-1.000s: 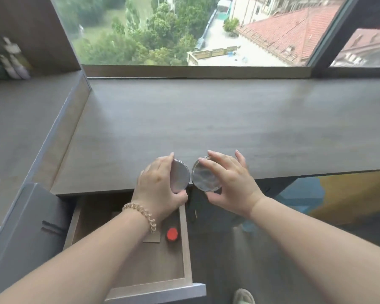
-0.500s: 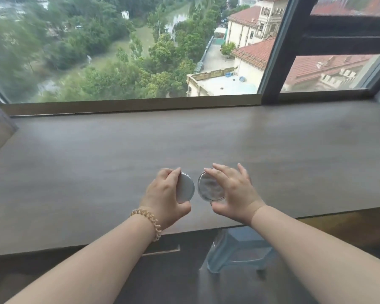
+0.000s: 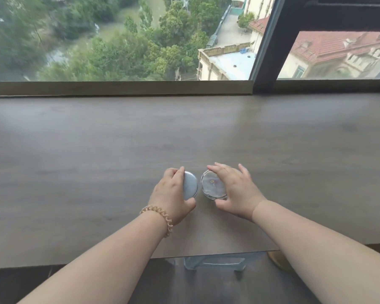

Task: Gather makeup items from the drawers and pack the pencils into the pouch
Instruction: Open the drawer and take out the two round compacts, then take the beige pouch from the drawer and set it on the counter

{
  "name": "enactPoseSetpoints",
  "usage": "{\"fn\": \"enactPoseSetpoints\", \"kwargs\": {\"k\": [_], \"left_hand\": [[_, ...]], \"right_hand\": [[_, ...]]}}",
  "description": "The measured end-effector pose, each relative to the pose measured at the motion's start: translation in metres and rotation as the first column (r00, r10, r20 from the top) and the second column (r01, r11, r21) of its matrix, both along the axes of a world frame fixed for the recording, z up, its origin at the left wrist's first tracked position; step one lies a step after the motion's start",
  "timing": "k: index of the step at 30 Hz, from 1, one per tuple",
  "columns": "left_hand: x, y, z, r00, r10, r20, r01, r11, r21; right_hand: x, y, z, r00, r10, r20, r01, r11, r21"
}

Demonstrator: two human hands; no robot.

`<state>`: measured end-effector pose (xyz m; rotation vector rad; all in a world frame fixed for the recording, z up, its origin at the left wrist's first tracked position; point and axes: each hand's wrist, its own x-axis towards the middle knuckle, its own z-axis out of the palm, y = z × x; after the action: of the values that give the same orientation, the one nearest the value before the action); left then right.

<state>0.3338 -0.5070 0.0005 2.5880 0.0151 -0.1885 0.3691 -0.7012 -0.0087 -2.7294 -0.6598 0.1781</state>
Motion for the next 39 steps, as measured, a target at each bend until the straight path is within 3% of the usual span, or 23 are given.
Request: {"fn": "enactPoseSetpoints", "kwargs": {"k": [8, 19, 24, 27, 31, 39], "left_hand": [[0.017, -0.013, -0.020, 0.997, 0.010, -0.076, -0.010, 1.000, 0.011], [0.021, -0.017, -0.034, 0.998, -0.028, -0.054, 0.032, 0.996, 0.081], [0.009, -0.011, -0.032, 1.000, -0.025, 0.009, 0.024, 0.992, 0.128], [-0.005, 0.005, -0.027, 0.999, 0.025, 0.045, -0.030, 0.994, 0.106], [-0.030, 0.040, -0.016, 0.989, 0.123, 0.083, -0.128, 0.990, 0.060], [-0.108, 0.154, 0.006, 0.894, 0.390, 0.220, -0.419, 0.903, 0.101]], "right_hand": [[0.015, -0.012, -0.014, 0.998, 0.029, -0.053, -0.027, 0.999, 0.025], [0.020, -0.015, -0.018, 0.988, 0.008, -0.154, -0.006, 1.000, 0.009], [0.008, -0.009, -0.016, 0.998, 0.015, 0.055, -0.019, 0.997, 0.071], [0.000, 0.012, -0.017, 0.979, 0.036, 0.199, -0.067, 0.986, 0.150], [-0.014, 0.058, -0.018, 0.956, 0.119, 0.267, -0.174, 0.965, 0.195], [-0.061, 0.186, -0.004, 0.901, 0.373, 0.222, -0.408, 0.902, 0.139]]}}
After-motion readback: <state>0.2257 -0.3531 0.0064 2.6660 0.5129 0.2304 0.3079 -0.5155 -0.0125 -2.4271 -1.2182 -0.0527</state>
